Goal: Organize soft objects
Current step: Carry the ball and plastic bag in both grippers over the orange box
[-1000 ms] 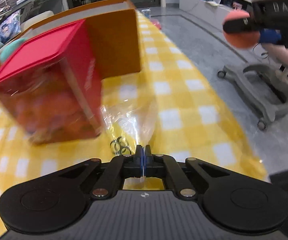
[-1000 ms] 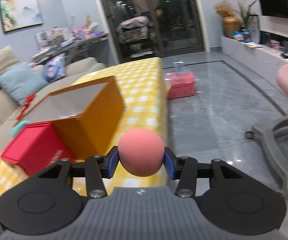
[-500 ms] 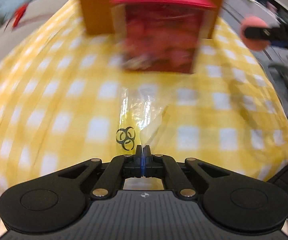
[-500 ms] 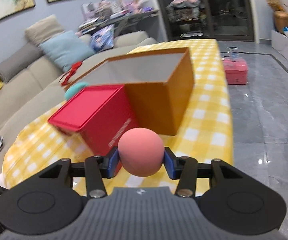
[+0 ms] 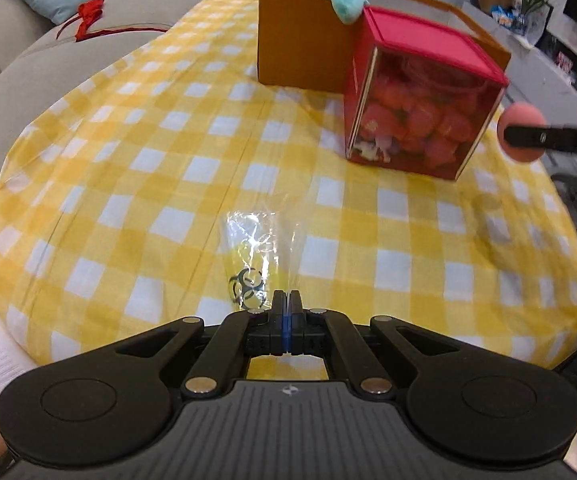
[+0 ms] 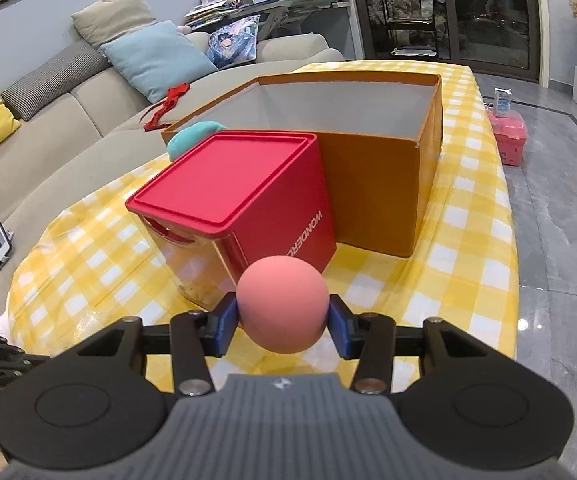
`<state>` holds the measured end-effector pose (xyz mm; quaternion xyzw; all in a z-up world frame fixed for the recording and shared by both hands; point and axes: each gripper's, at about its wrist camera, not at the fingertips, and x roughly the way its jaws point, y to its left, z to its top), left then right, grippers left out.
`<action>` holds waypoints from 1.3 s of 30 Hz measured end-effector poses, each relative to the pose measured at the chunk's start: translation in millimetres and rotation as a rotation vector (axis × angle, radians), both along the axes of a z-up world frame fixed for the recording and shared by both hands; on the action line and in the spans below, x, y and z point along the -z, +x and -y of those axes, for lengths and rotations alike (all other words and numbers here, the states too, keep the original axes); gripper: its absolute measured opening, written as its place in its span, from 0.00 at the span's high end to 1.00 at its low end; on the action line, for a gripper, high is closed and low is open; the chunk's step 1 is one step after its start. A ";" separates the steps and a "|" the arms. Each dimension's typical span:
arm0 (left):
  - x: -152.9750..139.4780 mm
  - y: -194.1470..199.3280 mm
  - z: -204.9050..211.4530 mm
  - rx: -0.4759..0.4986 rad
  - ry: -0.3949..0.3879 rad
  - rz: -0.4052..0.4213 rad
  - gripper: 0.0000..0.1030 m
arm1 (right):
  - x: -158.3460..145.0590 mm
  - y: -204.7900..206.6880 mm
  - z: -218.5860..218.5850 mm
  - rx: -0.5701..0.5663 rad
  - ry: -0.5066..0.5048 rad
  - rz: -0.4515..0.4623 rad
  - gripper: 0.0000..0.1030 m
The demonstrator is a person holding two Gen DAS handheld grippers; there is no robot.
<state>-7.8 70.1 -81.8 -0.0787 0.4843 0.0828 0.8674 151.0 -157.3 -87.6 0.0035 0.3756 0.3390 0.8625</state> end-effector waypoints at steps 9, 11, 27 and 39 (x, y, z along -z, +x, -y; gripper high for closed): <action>-38.9 -3.4 -17.4 -0.052 -0.095 0.141 1.00 | -13.8 -9.7 0.0 0.079 -0.020 0.000 0.54; -47.2 -3.1 -18.9 -0.052 -0.096 0.167 1.00 | -19.2 -13.2 3.4 0.090 -0.004 0.005 0.54; -117.3 42.7 -42.2 -0.189 -0.035 0.291 1.00 | -102.5 -24.6 24.7 0.220 0.110 0.211 0.54; -157.6 115.0 -42.4 -0.200 -0.050 0.454 1.00 | -148.2 15.2 -13.2 0.238 0.137 0.300 0.54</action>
